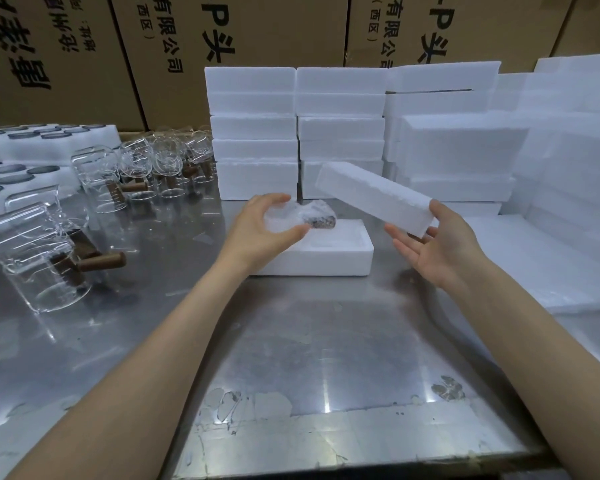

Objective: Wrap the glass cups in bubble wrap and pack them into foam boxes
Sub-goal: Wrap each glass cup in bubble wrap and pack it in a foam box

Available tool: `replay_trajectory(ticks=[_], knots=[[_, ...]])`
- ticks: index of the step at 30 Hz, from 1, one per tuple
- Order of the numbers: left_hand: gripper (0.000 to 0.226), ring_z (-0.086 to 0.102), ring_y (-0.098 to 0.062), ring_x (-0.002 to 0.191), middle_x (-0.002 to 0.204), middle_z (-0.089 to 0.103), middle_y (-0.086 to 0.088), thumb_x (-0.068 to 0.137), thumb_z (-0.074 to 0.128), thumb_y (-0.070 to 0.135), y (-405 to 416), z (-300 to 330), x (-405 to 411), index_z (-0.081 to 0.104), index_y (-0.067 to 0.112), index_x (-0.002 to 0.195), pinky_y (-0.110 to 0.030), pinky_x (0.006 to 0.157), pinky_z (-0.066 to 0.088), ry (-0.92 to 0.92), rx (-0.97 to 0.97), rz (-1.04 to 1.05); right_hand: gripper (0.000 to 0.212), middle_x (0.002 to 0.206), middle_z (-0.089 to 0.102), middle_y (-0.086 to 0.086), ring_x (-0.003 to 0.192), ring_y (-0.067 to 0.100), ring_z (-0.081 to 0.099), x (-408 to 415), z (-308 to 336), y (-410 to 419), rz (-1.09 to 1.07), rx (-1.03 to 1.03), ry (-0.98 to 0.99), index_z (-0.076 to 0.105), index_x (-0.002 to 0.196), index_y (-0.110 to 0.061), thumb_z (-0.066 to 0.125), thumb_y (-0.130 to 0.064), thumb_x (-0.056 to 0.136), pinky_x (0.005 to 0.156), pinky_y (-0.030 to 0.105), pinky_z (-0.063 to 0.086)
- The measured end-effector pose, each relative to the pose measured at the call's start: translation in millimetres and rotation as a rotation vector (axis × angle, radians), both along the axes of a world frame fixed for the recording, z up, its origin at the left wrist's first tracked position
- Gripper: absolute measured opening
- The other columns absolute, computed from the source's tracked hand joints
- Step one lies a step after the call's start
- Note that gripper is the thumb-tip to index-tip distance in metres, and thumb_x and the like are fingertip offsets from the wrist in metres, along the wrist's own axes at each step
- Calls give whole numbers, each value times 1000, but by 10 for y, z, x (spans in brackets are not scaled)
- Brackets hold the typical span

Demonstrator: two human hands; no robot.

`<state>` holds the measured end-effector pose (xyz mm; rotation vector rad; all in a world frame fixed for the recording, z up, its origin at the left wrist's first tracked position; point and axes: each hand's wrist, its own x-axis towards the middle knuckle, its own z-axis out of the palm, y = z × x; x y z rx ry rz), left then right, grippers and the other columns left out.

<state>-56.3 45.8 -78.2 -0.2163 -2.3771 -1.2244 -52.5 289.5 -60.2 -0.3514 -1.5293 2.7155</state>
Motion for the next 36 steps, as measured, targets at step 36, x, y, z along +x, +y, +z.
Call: replay_trajectory(ticks=[36], knots=[[29,67,-15,84,91,72,1,87,42,24,-60,104,104,63,10,103,-30,82,47,-268,820,-388,18,104,64,0,95,16,62,112,23,-345,42,237,148,58,102,-24,43,-31,95,79,26,49]])
